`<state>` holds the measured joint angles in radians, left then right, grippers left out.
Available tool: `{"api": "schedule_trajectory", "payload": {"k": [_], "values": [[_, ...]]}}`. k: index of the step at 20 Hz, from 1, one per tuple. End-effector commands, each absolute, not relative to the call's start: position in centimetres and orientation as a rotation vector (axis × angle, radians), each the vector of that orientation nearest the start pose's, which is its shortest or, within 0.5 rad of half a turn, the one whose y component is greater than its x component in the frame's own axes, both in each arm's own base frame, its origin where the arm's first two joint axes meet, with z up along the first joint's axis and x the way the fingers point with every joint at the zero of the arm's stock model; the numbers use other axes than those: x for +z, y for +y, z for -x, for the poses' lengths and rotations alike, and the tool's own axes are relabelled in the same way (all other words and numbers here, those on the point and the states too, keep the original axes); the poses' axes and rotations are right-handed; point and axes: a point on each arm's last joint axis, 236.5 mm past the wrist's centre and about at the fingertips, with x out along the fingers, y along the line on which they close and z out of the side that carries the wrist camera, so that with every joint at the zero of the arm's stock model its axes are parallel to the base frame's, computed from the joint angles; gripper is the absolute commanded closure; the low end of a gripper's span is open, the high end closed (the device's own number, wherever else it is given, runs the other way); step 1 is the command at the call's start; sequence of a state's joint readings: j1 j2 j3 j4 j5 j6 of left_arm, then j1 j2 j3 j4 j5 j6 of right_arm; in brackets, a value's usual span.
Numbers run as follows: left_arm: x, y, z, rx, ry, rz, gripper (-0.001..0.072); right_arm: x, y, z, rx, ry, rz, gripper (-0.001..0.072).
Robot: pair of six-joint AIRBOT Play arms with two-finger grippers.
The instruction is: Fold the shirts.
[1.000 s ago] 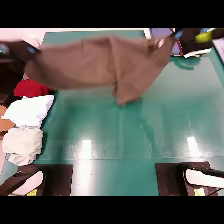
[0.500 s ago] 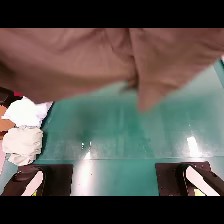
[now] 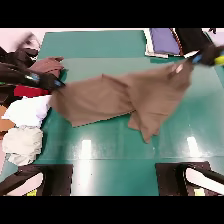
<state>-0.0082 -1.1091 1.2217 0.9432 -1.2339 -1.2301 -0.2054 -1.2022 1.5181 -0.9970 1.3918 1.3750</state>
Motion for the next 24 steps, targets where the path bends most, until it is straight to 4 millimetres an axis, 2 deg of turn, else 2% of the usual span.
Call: {"api": "schedule_trajectory", "payload": {"k": [1, 3, 4, 5, 6, 7, 8, 10, 11, 12, 13, 14, 17, 20, 22, 24], "values": [[2.4, -13.8, -39.4, -0.545, 1.159, 0.258, 0.0679, 6.7, 5.3, -41.9, 0.316, 1.218, -0.375, 0.0703], [1.0, -12.4, -43.1, -0.466, 1.113, 0.305, 0.0679, 4.7, 4.8, -44.3, 0.289, 1.217, -0.395, 0.0702], [1.2, -11.8, -44.5, -0.440, 1.087, 0.321, 0.0678, 4.6, 4.6, -45.4, 0.285, 1.202, -0.395, 0.0701], [1.8, -11.1, -45.7, -0.421, 1.059, 0.328, 0.0662, 4.9, 4.4, -46.5, 0.285, 1.184, -0.391, 0.0655], [2.9, -10.3, -46.6, -0.400, 1.028, 0.342, 0.0375, 5.5, 4.3, -47.4, 0.287, 1.164, -0.385, 0.0390], [4.1, -9.3, -47.1, -0.371, 1.019, 0.384, 0.0147, 6.5, 3.9, -48.0, 0.286, 1.150, -0.386, 0.0268], [5.4, -8.0, -46.9, -0.363, 1.032, 0.410, 0.0139, 7.6, 3.7, -48.0, 0.289, 1.144, -0.384, 0.0273], [6.8, -5.8, -44.6, -0.376, 1.103, 0.424, 0.0140, 9.3, 3.6, -46.8, 0.306, 1.154, -0.363, 0.0284], [6.7, -4.7, -42.9, -0.366, 1.152, 0.402, 0.0181, 10.0, 3.4, -45.9, 0.313, 1.153, -0.351, 0.0284], [6.0, -3.6, -41.2, -0.332, 1.197, 0.357, 0.0228, 10.5, 3.5, -45.0, 0.316, 1.145, -0.348, 0.0284], [5.1, -2.6, -39.4, -0.280, 1.233, 0.325, 0.0227, 10.8, 3.6, -44.2, 0.313, 1.137, -0.347, 0.0284], [4.2, -2.6, -37.8, -0.257, 1.256, 0.332, 0.0227, 10.9, 3.8, -43.2, 0.312, 1.134, -0.346, 0.0284], [0.5, -4.2, -32.7, -0.249, 1.323, 0.405, 0.0226, 10.9, 4.3, -40.5, 0.306, 1.131, -0.353, 0.0284], [-4.0, -6.5, -27.8, -0.262, 1.413, 0.529, 0.0226, 10.1, 4.5, -38.9, 0.292, 1.128, -0.365, 0.0284], [-6.0, -8.2, -26.1, -0.301, 1.432, 0.598, 0.0226, 9.4, 4.6, -38.2, 0.286, 1.135, -0.372, 0.0284], [-6.6, -9.3, -25.9, -0.330, 1.406, 0.649, 0.0227, 9.0, 4.7, -37.8, 0.287, 1.149, -0.376, 0.0284]]}}
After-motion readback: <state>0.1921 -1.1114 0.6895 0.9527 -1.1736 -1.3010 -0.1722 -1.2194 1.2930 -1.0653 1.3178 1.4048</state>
